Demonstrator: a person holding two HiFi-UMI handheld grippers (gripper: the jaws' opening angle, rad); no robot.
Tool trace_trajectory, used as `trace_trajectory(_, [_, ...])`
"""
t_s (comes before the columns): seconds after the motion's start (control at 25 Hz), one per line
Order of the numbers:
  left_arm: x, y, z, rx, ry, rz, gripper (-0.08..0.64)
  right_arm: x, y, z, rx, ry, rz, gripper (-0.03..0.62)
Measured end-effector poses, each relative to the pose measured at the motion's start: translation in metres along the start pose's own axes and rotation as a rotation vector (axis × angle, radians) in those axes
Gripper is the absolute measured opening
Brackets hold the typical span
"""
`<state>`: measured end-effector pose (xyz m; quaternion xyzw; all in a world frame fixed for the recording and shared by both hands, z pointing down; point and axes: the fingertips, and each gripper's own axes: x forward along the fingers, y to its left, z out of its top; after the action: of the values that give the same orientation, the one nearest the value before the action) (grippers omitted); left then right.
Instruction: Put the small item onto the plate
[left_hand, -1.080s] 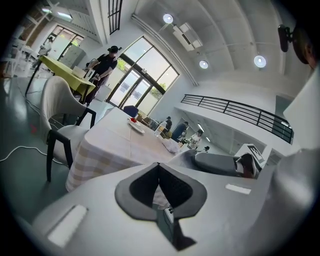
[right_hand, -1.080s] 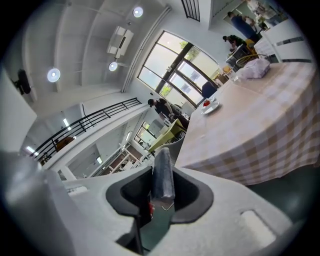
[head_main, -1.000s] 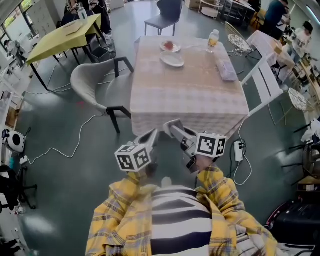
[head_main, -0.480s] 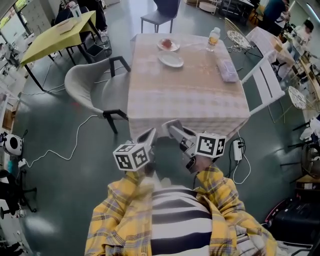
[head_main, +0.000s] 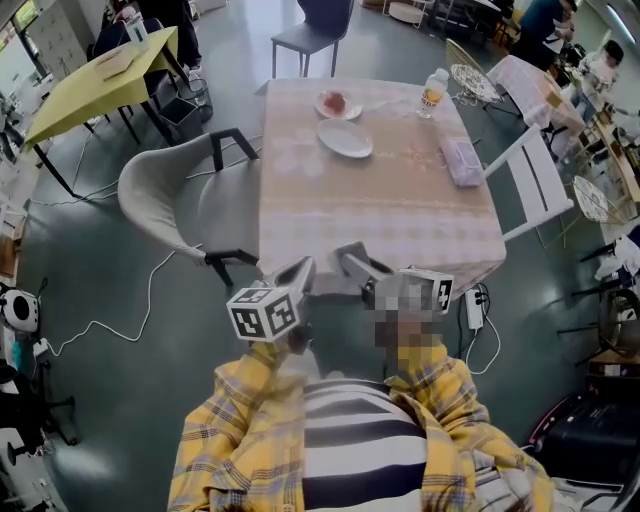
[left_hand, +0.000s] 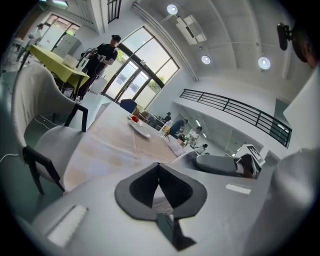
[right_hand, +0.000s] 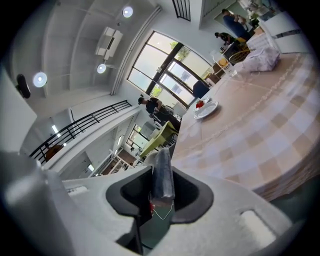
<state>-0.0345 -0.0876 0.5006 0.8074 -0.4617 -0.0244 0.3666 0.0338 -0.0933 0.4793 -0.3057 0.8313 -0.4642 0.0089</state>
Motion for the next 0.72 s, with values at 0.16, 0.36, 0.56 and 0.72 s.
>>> trace_trajectory(0.16, [0.017, 0.020, 0.018, -0.012, 0.012, -0.013, -0.011, 0.023, -0.009, 0.014, 0.007, 0.006, -0.026, 0.103])
trace_trajectory(0.36, [0.035, 0.038, 0.038, -0.012, 0.026, -0.035, -0.011, 0.045, -0.017, 0.033, 0.010, -0.007, -0.043, 0.103])
trace_trajectory(0.56, [0.051, 0.056, 0.054, -0.014, 0.046, -0.052, -0.011, 0.069, -0.025, 0.049, 0.028, -0.021, -0.060, 0.103])
trace_trajectory(0.72, [0.062, 0.062, 0.071, 0.003, 0.054, -0.085, -0.011, 0.083, -0.025, 0.062, 0.024, -0.046, -0.076, 0.103])
